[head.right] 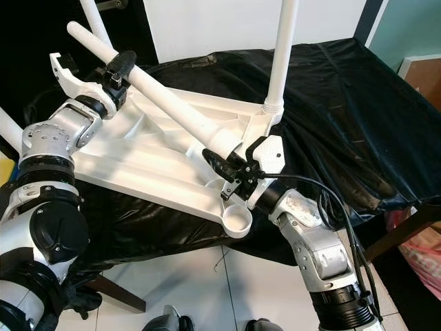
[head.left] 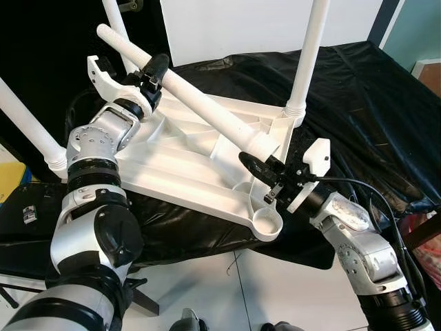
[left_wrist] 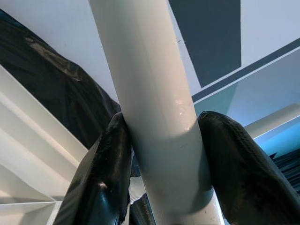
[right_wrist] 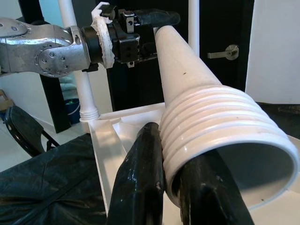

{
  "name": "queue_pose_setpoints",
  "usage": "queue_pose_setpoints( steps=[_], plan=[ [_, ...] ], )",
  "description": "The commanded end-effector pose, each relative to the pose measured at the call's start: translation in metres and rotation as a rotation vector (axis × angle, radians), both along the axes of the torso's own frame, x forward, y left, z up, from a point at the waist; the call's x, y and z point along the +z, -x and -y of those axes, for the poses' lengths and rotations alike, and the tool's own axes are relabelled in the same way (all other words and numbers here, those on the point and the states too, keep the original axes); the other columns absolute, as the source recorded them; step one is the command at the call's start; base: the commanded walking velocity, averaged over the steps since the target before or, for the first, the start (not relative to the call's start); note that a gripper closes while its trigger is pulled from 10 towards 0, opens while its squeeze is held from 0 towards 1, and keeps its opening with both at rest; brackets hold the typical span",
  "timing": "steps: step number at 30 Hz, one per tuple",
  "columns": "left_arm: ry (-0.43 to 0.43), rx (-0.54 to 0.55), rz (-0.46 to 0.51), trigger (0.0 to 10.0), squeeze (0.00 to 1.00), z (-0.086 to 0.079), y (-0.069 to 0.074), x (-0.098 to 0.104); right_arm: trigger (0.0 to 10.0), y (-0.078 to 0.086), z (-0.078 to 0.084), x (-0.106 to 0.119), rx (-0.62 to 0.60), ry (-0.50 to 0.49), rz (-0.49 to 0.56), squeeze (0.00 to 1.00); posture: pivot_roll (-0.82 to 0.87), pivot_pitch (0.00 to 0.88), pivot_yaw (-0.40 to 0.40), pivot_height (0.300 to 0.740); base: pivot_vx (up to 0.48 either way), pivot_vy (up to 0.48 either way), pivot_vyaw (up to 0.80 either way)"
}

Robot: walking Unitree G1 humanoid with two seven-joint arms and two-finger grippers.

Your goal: Building children table

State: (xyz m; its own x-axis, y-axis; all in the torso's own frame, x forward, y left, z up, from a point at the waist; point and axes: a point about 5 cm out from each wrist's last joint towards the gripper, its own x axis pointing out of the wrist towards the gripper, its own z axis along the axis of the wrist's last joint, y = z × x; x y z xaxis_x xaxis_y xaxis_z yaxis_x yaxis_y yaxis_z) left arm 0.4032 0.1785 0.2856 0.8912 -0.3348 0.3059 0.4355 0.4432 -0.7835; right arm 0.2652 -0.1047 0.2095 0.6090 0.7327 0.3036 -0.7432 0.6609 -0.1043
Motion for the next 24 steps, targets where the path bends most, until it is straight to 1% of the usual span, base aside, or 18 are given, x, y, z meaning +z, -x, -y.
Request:
queue_pose_setpoints(
  steps=[1, 12, 13, 14, 19, 22, 23, 24],
  plan=[
    [-0.017, -0.049, 0.024, 0.0, 0.0, 0.009, -0.001, 0.001, 10.0, 0.003, -0.003, 0.007, 0.037, -0.015, 0.018, 0.0, -0.04, 0.079, 0.045, 0.74, 0.0, 0.0, 0.0],
    [0.007, -0.082, 0.032, 0.0, 0.0, 0.014, -0.002, 0.002, 10.0, 0.003, -0.004, 0.01, 0.06, -0.032, 0.006, 0.0, -0.04, 0.08, 0.045, 0.74, 0.0, 0.0, 0.0],
    [0.015, -0.077, 0.036, 0.0, 0.0, 0.011, -0.002, 0.003, 10.0, 0.003, -0.002, 0.008, 0.059, -0.033, -0.009, 1.0, -0.04, 0.081, 0.044, 0.74, 0.0, 0.0, 0.0],
    [0.023, -0.061, 0.037, 0.0, 0.0, 0.006, -0.003, 0.004, 10.0, 0.003, 0.0, 0.005, 0.06, -0.03, -0.032, 1.0, -0.04, 0.081, 0.043, 0.74, 0.0, 0.0, 0.0],
    [0.026, -0.043, 0.034, 0.0, 0.0, 0.0, -0.003, 0.004, 10.0, 0.004, 0.003, 0.001, 0.058, -0.023, -0.047, 1.0, -0.04, 0.082, 0.043, 0.74, 0.0, 0.0, 0.0],
    [0.037, 0.001, 0.036, 0.0, 0.0, -0.014, -0.003, 0.005, 10.0, 0.005, 0.015, -0.008, 0.008, 0.004, -0.074, 1.0, -0.04, 0.084, 0.043, 0.74, 0.0, 0.0, 0.0],
    [0.037, 0.001, 0.036, 0.0, 0.0, -0.014, -0.003, 0.005, 10.0, 0.005, 0.015, -0.008, 0.008, 0.004, -0.074, 1.0, -0.04, 0.084, 0.043, 0.74, 0.0, 0.0, 0.0],
    [0.037, 0.009, 0.037, 0.0, 0.0, -0.016, -0.003, 0.006, 10.0, 0.005, 0.018, -0.01, -0.008, 0.011, -0.081, 1.0, -0.04, 0.084, 0.043, 0.74, 0.0, 0.0, 0.0]
  ],
)
